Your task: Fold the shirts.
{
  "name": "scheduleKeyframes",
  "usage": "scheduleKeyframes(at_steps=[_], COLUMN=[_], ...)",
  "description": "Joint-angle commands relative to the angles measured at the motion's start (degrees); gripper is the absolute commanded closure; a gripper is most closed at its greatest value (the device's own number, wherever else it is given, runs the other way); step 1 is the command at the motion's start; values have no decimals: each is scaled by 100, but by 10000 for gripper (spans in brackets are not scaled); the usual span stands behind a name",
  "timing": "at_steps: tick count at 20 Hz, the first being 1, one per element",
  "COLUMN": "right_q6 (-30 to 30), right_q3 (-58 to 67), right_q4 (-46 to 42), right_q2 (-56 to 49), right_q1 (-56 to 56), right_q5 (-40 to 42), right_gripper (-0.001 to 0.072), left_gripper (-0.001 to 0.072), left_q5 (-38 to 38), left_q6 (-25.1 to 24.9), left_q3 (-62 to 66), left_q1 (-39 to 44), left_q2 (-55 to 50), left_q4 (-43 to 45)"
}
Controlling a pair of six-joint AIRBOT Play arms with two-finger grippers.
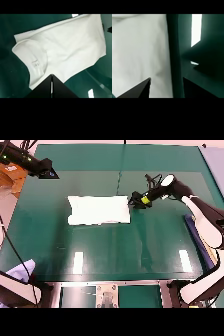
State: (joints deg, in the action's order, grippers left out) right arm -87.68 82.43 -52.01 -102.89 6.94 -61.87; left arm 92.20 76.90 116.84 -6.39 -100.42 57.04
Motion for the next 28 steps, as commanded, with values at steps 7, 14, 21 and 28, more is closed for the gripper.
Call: scheduleKeyframes(at_steps=[7, 14, 21, 28], right_q6=[909, 651, -92, -142], right_q3=[-382, 824, 1025, 1027], right_q4=[1915, 2026, 1390, 1272], right_q2=[-308, 455, 2074, 2605], right_q1=[743, -114, -3112, -6463], right_q5=[848, -26, -894, -1978], right_gripper=[696, 698, 698, 698], left_gripper=[687, 687, 687, 687], left_q5=[90, 190, 297, 289], left_q6=[83, 79, 81, 109], left_q3=[-2, 0, 0, 0], left_q1=[0, 0, 0, 0], left_q2=[4, 4, 4, 4], left_q4=[129, 127, 125, 122])
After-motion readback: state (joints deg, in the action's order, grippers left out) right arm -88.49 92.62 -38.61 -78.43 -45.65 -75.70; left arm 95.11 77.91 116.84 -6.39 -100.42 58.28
